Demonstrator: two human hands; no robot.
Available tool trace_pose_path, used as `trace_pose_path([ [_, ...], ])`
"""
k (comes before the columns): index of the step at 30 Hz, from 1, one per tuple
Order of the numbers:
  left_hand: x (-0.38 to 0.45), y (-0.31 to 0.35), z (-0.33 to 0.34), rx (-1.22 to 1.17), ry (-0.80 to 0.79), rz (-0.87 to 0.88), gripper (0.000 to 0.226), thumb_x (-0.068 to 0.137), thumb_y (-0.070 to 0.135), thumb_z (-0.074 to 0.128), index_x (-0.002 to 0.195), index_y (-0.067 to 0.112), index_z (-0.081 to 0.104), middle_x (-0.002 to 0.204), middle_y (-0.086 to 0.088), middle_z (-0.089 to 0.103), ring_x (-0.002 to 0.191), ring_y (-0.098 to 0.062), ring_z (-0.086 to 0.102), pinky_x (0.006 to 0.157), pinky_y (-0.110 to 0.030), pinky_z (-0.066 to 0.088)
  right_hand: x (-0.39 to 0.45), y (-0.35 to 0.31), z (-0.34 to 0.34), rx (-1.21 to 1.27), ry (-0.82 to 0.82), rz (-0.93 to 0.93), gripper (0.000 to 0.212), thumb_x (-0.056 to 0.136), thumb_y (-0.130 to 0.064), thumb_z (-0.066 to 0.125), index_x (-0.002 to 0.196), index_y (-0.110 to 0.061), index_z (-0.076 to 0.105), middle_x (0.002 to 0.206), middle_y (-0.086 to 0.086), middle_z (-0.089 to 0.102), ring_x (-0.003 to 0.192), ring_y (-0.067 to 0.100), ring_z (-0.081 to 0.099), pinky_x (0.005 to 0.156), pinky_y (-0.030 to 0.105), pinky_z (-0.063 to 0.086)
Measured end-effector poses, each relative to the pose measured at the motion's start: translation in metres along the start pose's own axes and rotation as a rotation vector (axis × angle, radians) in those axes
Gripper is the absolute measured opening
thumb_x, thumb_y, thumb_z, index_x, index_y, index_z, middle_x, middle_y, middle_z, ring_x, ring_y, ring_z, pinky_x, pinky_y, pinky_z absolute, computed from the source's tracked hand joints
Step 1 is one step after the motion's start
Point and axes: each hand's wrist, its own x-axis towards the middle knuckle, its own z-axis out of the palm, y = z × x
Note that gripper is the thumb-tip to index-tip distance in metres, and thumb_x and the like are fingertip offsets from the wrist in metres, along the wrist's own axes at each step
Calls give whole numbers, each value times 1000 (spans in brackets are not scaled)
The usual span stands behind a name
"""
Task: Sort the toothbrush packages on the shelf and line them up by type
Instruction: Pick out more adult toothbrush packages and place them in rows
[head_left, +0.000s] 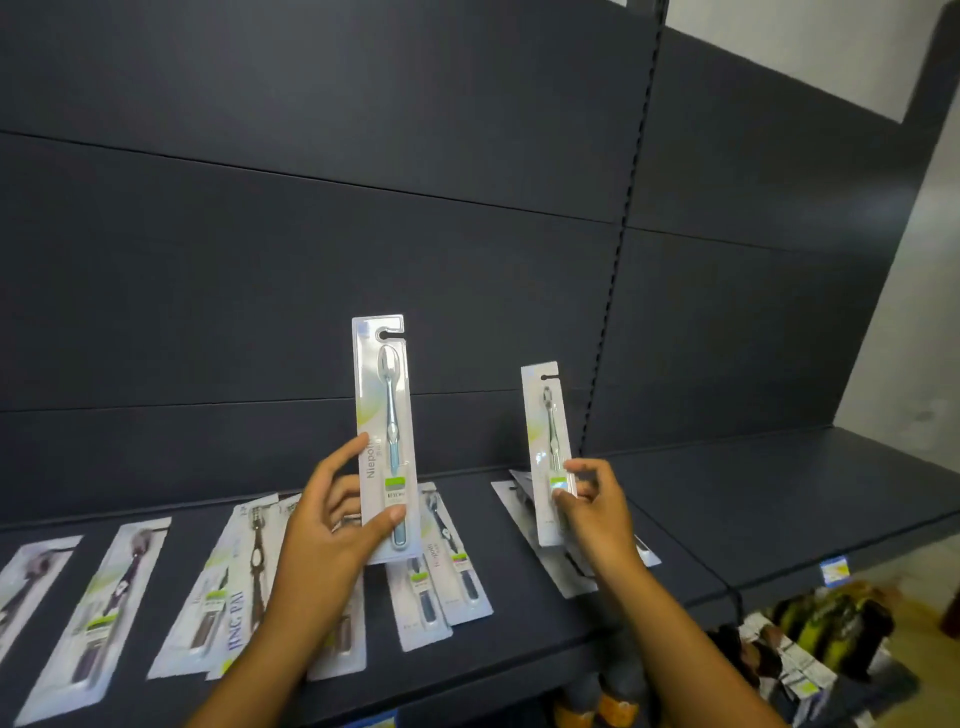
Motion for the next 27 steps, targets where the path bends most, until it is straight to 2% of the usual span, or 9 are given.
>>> trace_pose_path([
  [2, 2, -2, 23, 10, 13, -6, 67, 79, 3, 74, 132, 35, 49, 107, 9, 72, 98, -12, 70, 74, -22, 59, 24, 14, -20, -155, -24, 72, 27, 86, -8, 64, 98, -30, 56, 100, -2, 66, 81, 16, 66, 71, 37, 56],
  [5, 5, -4, 51, 19, 43, -10, 66, 78, 5, 74, 130, 37, 50, 108, 4, 72, 100, -14, 70, 74, -25, 60, 52, 36, -41, -256, -101, 160, 21, 84, -10, 66, 95, -26, 57, 90, -3, 66, 75, 22, 66, 70, 41, 56],
  [11, -4, -14, 81, 84, 109, -25, 66, 75, 12, 76, 130, 40, 51, 110, 8, 70, 103, -14, 69, 81, -32, 60, 72, 62, -51, -394, -249, 127, 11, 83, -14, 66, 91, -16, 60, 87, 3, 67, 69, 20, 64, 57, 29, 52],
  [14, -13, -18, 88, 102, 153, -39, 67, 77, 7, 75, 133, 34, 50, 108, 10, 71, 103, -12, 68, 80, -28, 60, 77, 67, -50, -516, -291, 8, 5, 83, -15, 65, 83, -11, 62, 83, 5, 65, 85, 28, 64, 71, 31, 51],
  [17, -19, -18, 90, 136, 184, -57, 68, 79, 2, 74, 136, 31, 49, 105, 3, 72, 101, -11, 69, 78, -19, 58, 82, 67, -54, -628, -357, -99, 12, 85, -17, 64, 77, -13, 57, 74, -8, 52, 101, 31, 58, 83, 32, 41],
  [20, -23, -17, 89, 209, 202, -74, 69, 79, 6, 75, 136, 36, 49, 100, 5, 71, 98, -9, 68, 82, -22, 56, 85, 63, -54, -676, -362, -156, 8, 87, -21, 62, 88, -14, 59, 94, 0, 53, 110, 29, 50, 81, 29, 36],
  [22, -25, -16, 86, 249, 219, -94, 68, 80, 7, 76, 134, 39, 50, 95, 7, 68, 92, 0, 65, 78, -16, 55, 86, 58, -52, -687, -365, -196, 20, 89, -26, 62, 106, -17, 60, 113, 6, 52, 115, 27, 48, 86, 30, 39],
  [24, -26, -14, 83, 304, 221, -112, 65, 80, 9, 76, 130, 42, 50, 102, 11, 61, 89, 7, 61, 70, -8, 52, 87, 52, -48, -694, -417, -255, 31, 89, -30, 63, 117, -19, 56, 122, 4, 51, 120, 24, 46, 92, 30, 40],
  [27, -27, -16, 81, 341, 190, -181, 62, 81, 6, 75, 129, 37, 52, 99, 2, 63, 84, -3, 65, 63, -12, 52, 87, 40, -40, -767, -556, -324, 46, 88, -37, 63, 128, -21, 48, 133, 0, 48, 127, 22, 44, 100, 33, 42],
])
